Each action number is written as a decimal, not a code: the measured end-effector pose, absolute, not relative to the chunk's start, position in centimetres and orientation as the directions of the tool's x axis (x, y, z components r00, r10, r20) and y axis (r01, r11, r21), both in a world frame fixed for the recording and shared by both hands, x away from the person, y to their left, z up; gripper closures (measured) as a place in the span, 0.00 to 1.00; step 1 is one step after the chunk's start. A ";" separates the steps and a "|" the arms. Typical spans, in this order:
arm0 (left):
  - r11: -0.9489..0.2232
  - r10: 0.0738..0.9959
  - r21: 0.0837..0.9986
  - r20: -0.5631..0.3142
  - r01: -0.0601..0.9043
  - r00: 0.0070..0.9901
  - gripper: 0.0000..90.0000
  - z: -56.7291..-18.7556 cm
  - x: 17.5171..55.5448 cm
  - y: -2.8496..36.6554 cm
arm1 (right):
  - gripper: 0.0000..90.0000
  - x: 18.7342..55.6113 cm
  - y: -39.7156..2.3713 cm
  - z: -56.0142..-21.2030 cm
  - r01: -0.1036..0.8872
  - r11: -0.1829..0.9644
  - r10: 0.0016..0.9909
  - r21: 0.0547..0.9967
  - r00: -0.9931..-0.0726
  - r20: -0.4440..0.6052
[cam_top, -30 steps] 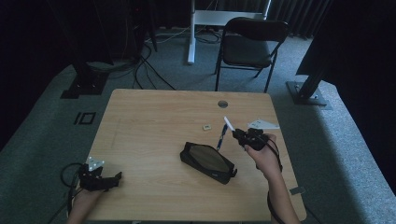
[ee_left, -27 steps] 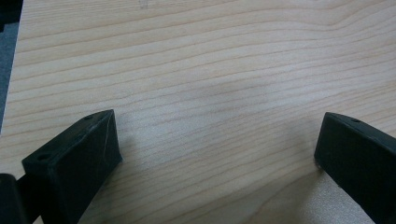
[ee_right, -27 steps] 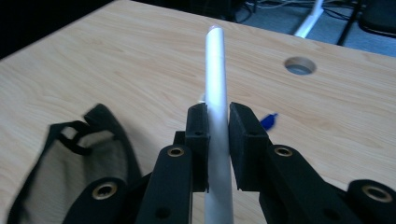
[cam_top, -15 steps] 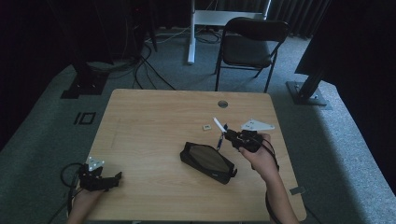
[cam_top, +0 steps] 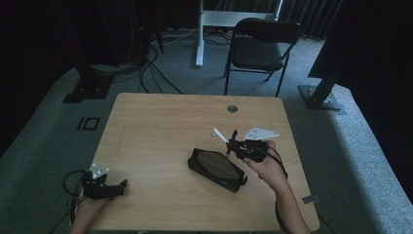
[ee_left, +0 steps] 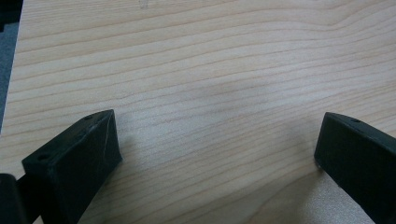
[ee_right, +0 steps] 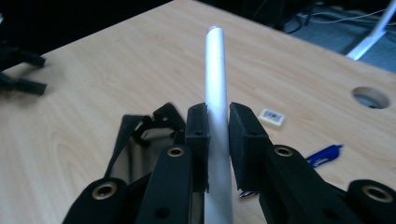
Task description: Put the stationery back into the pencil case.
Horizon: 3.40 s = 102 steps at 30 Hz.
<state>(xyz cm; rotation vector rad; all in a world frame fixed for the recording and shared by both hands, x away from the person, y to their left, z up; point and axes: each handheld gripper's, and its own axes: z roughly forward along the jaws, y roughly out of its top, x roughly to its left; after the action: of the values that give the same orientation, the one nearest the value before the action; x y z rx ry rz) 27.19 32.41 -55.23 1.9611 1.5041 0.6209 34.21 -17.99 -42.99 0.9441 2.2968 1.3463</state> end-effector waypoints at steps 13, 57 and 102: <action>-0.190 0.967 0.694 0.012 0.694 0.253 0.00 -55.2 27.2 32.4 | 0.87 33.8 -16.6 -43.9 0.377 0.411 0.605 0.830 -0.794 0.061; -0.193 0.967 0.692 0.014 0.695 0.255 0.00 -55.2 27.2 32.4 | 0.87 34.6 -12.6 -47.5 0.394 0.657 0.494 0.642 -0.869 0.028; -0.193 0.967 0.692 0.014 0.695 0.255 0.00 -55.2 27.2 32.4 | 0.87 35.7 -10.3 -49.3 0.424 0.755 0.484 0.499 -0.875 0.011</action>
<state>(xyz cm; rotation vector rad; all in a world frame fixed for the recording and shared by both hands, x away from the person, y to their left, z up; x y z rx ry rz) 27.19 32.42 -55.22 1.9634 1.5040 0.6204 35.66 -10.27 -49.28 0.7355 2.8314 0.7619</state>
